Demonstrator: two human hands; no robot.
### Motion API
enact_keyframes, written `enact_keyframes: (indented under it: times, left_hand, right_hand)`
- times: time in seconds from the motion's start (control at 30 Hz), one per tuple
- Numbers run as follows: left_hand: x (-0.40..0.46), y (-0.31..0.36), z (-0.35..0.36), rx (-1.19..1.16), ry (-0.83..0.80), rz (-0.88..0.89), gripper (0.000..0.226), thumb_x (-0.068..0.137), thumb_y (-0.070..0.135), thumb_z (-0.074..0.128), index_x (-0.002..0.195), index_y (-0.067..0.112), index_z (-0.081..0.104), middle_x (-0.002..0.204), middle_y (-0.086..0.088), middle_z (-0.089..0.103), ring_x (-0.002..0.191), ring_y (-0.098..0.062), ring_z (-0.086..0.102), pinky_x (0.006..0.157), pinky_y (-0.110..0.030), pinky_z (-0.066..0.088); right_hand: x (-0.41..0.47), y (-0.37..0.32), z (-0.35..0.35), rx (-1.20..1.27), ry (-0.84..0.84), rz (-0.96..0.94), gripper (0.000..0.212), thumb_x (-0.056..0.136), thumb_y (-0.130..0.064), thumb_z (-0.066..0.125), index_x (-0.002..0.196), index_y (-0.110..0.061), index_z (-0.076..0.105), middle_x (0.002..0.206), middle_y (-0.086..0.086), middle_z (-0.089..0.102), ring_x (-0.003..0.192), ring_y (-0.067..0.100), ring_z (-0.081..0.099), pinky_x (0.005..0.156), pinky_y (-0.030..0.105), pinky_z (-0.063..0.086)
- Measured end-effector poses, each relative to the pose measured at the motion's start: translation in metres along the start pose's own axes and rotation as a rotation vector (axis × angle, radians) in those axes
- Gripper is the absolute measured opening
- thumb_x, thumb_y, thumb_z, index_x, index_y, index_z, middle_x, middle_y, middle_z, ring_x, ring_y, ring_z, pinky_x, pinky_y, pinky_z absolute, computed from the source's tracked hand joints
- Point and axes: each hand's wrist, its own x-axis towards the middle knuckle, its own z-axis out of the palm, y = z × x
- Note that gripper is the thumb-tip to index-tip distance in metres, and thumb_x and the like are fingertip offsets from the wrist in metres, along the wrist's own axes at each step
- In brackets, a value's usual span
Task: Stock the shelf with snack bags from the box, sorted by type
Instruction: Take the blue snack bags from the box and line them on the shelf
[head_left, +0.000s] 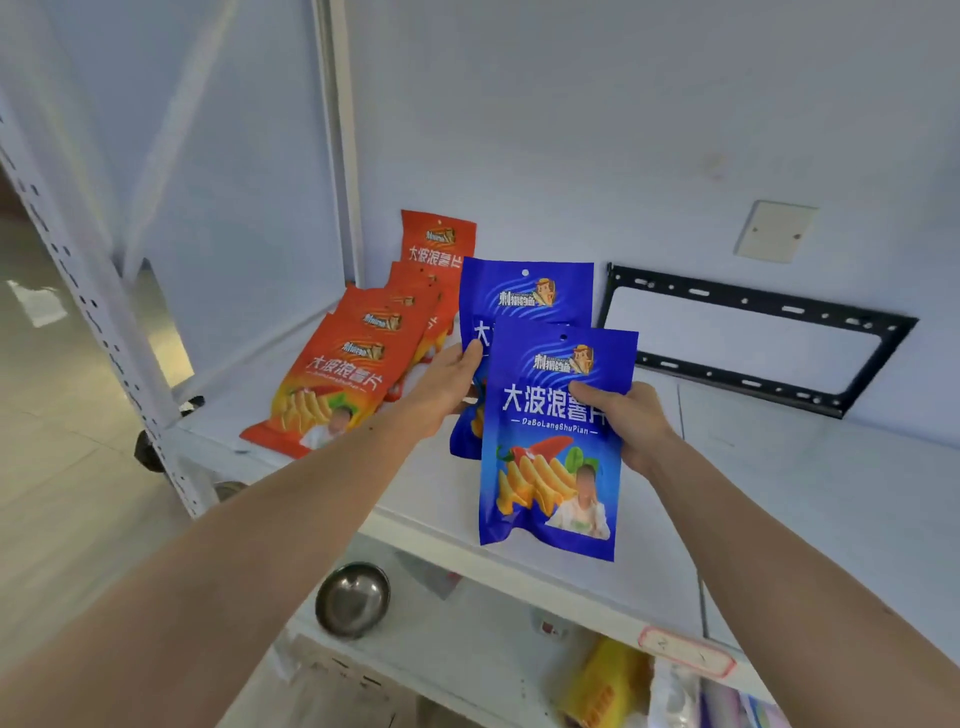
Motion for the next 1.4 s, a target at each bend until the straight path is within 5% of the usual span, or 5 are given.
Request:
enact_keyframes:
  times: [0.1, 0.3, 0.6, 0.93, 1.4]
  left_hand:
    - [0.041, -0.005, -0.011, 0.03, 0.013, -0.014, 0.029, 0.101, 0.038, 0.044, 0.124, 0.02, 0.046, 0.122, -0.002, 0.062, 0.106, -0.021, 0.064, 0.092, -0.046, 0.054]
    - [0.124, -0.008, -0.033, 0.026, -0.029, -0.014, 0.016, 0.102, 0.015, 0.045, 0.117, 0.013, 0.046, 0.113, -0.005, 0.062, 0.102, -0.021, 0.063, 0.069, -0.027, 0.052]
    - [0.257, -0.026, -0.052, 0.267, -0.037, 0.045, 0.01, 0.095, 0.011, 0.052, 0.101, 0.016, 0.057, 0.108, -0.008, 0.068, 0.098, -0.026, 0.066, 0.088, -0.05, 0.055]
    - [0.324, -0.023, -0.028, 0.372, 0.104, 0.103, 0.025, 0.092, -0.003, 0.045, 0.111, 0.0, 0.062, 0.108, -0.015, 0.067, 0.1, -0.03, 0.061, 0.077, -0.028, 0.043]
    - [0.357, -0.032, -0.028, 0.327, 0.248, 0.023, 0.021, 0.096, 0.001, 0.048, 0.113, 0.002, 0.06, 0.116, -0.016, 0.064, 0.107, -0.031, 0.06, 0.086, -0.035, 0.05]
  right_hand:
    - [0.036, 0.0, 0.02, 0.014, 0.058, 0.022, 0.027, 0.078, -0.026, 0.08, 0.092, -0.013, 0.062, 0.088, 0.005, 0.074, 0.075, 0.021, 0.072, 0.06, 0.032, 0.057]
    - [0.114, 0.005, 0.058, 0.013, 0.235, 0.055, 0.031, 0.076, -0.024, 0.082, 0.095, -0.009, 0.062, 0.088, 0.008, 0.072, 0.076, 0.025, 0.071, 0.069, 0.038, 0.059]
    - [0.212, 0.009, 0.099, -0.066, 0.446, 0.087, 0.036, 0.077, -0.024, 0.082, 0.101, -0.007, 0.062, 0.1, 0.013, 0.071, 0.08, 0.026, 0.07, 0.074, 0.04, 0.058]
    - [0.283, -0.004, 0.089, -0.237, 0.425, 0.065, 0.044, 0.08, -0.029, 0.079, 0.111, -0.004, 0.061, 0.107, 0.014, 0.071, 0.082, 0.026, 0.069, 0.077, 0.04, 0.058]
    - [0.308, 0.012, 0.087, -0.239, 0.384, 0.164, 0.038, 0.079, -0.028, 0.08, 0.102, -0.011, 0.055, 0.098, 0.006, 0.068, 0.077, 0.02, 0.068, 0.067, 0.033, 0.056]
